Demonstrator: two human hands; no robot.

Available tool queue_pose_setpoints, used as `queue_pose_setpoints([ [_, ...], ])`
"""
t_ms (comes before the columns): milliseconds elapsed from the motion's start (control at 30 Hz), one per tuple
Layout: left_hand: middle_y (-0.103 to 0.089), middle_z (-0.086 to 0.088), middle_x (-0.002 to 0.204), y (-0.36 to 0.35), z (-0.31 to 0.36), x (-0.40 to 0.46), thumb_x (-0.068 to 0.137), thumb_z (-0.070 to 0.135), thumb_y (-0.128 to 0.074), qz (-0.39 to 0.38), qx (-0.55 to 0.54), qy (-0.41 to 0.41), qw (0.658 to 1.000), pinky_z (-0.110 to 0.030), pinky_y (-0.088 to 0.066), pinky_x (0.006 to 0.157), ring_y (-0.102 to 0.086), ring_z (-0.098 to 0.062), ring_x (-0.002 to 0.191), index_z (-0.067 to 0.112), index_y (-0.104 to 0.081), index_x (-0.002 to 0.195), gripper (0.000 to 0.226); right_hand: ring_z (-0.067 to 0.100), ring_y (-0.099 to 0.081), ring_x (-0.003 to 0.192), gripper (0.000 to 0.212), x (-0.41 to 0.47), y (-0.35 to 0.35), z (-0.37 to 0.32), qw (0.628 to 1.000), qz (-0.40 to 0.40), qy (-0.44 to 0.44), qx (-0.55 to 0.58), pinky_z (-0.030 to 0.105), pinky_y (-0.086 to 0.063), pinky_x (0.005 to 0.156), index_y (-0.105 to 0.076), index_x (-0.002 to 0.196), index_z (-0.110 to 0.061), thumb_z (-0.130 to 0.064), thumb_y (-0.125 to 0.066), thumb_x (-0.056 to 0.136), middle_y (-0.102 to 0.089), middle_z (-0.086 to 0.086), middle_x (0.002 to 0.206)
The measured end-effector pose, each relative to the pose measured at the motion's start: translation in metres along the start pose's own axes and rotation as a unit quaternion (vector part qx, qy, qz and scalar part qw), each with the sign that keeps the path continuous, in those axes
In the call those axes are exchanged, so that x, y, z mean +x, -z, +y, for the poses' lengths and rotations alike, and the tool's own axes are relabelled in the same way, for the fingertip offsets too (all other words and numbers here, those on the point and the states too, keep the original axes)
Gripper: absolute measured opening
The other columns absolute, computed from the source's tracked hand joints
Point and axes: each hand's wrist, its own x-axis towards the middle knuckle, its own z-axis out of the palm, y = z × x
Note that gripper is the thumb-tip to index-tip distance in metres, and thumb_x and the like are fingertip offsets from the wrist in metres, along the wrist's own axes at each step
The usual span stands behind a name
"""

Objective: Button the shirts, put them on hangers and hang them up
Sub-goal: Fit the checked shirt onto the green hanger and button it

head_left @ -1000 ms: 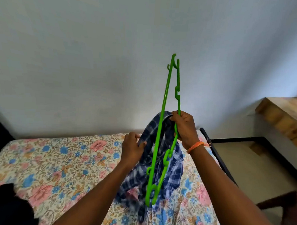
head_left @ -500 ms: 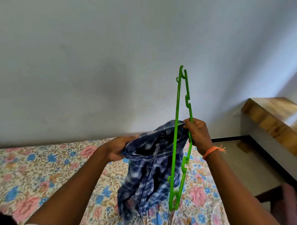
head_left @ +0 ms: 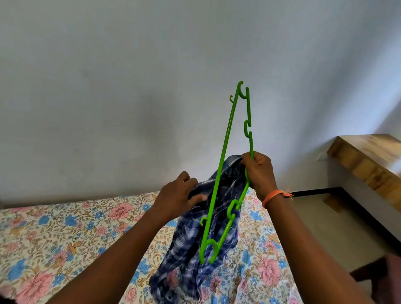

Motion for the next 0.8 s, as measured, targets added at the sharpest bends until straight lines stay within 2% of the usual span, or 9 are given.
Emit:
queue_pose_setpoints([
  [200, -0.053, -0.006, 0.11, -0.001, -0.001, 0.002, 0.099, 0.032, -0.053, 0.125, 0.069, 0.144, 0.979, -0.036, -0.03, 0.074, -0.048, -0.029, 0.096, 0.023, -0.071, 0.105, 0.021, 0.013, -0.03, 0.038, 0.031, -0.012, 0.007, -0.009, 0.997, -0.056, -0.03, 0.032, 0.019, -0.026, 0.041, -0.054, 0.064, -0.014, -0.013, -0.057, 0.095, -0.037, 0.001, 0.047],
  [333, -0.028, -0.015, 0.147, 0.009, 0.009, 0.013, 0.102, 0.042, -0.042, 0.046, 0.082, 0.233, 0.968, -0.048, -0.034, 0.097, -0.036, -0.035, 0.126, 0.016, -0.031, 0.15, 0.055, 0.016, -0.031, 0.041, 0.032, -0.016, 0.006, -0.009, 0.997, -0.055, -0.038, 0.034, 0.021, -0.027, 0.044, -0.053, 0.062, -0.016, -0.013, -0.057, 0.094, -0.036, 0.002, 0.048],
  [400, -0.031, -0.014, 0.139, 0.014, 0.023, 0.01, 0.098, 0.045, -0.049, 0.118, 0.031, 0.252, 0.96, -0.047, -0.038, 0.096, -0.04, -0.034, 0.121, 0.011, -0.029, 0.147, 0.063, 0.019, -0.031, 0.045, 0.031, -0.016, 0.002, -0.008, 0.996, -0.022, -0.06, 0.064, 0.025, -0.029, 0.048, -0.052, 0.06, -0.017, -0.012, -0.057, 0.091, -0.036, 0.005, 0.049],
  [467, -0.046, -0.008, 0.11, 0.017, 0.046, -0.014, 0.096, 0.033, -0.057, 0.201, -0.067, 0.247, 0.945, -0.032, -0.047, 0.081, -0.052, -0.03, 0.097, 0.01, -0.048, 0.115, 0.031, 0.02, -0.033, 0.048, 0.029, -0.014, 0.0, -0.008, 0.993, 0.008, -0.076, 0.089, 0.025, -0.03, 0.05, -0.051, 0.059, -0.018, -0.012, -0.057, 0.088, -0.037, 0.003, 0.048],
  [500, -0.05, -0.003, 0.091, 0.01, 0.06, -0.029, 0.097, 0.023, -0.057, 0.171, -0.106, 0.245, 0.948, -0.019, -0.044, 0.068, -0.052, -0.023, 0.081, 0.01, -0.047, 0.09, 0.018, 0.019, -0.033, 0.047, 0.029, -0.014, -0.001, -0.009, 0.992, 0.017, -0.08, 0.1, 0.024, -0.03, 0.05, -0.051, 0.06, -0.018, -0.012, -0.057, 0.087, -0.037, 0.001, 0.046],
  [533, -0.051, 0.002, 0.071, -0.003, 0.076, -0.042, 0.098, 0.016, -0.055, 0.094, -0.106, 0.244, 0.959, -0.013, -0.039, 0.058, -0.046, -0.012, 0.068, 0.006, -0.033, 0.065, 0.04, 0.019, -0.032, 0.046, 0.029, -0.014, -0.003, -0.01, 0.99, 0.021, -0.083, 0.11, 0.023, -0.029, 0.049, -0.05, 0.06, -0.018, -0.011, -0.057, 0.087, -0.036, -0.002, 0.044],
  [600, -0.047, 0.01, 0.053, -0.03, 0.091, -0.078, 0.099, 0.022, -0.056, 0.046, -0.148, 0.172, 0.973, -0.014, -0.033, 0.048, -0.043, -0.008, 0.057, 0.012, -0.036, 0.068, 0.038, 0.018, -0.028, 0.042, 0.03, -0.015, -0.006, -0.015, 0.989, 0.029, -0.085, 0.118, 0.022, -0.027, 0.049, -0.046, 0.061, -0.016, -0.011, -0.056, 0.088, -0.031, -0.007, 0.04],
  [700, -0.053, 0.006, 0.075, -0.078, 0.089, -0.09, 0.093, 0.036, -0.06, 0.048, -0.197, 0.172, 0.964, -0.031, -0.044, 0.055, -0.05, -0.008, 0.063, 0.027, -0.054, 0.09, 0.012, 0.016, -0.026, 0.038, 0.033, -0.019, -0.011, -0.022, 0.984, 0.039, -0.103, 0.14, 0.02, -0.025, 0.045, -0.04, 0.059, -0.017, -0.01, -0.055, 0.088, -0.028, -0.006, 0.04],
  [800, -0.058, 0.003, 0.095, -0.076, 0.102, -0.074, 0.095, 0.031, -0.061, 0.118, -0.274, 0.215, 0.93, -0.029, -0.051, 0.069, -0.058, -0.011, 0.08, 0.018, -0.058, 0.112, 0.022, 0.014, -0.024, 0.034, 0.034, -0.023, -0.015, -0.03, 0.973, 0.037, -0.133, 0.186, 0.015, -0.021, 0.039, -0.038, 0.059, -0.015, -0.006, -0.052, 0.088, -0.026, -0.006, 0.038],
])
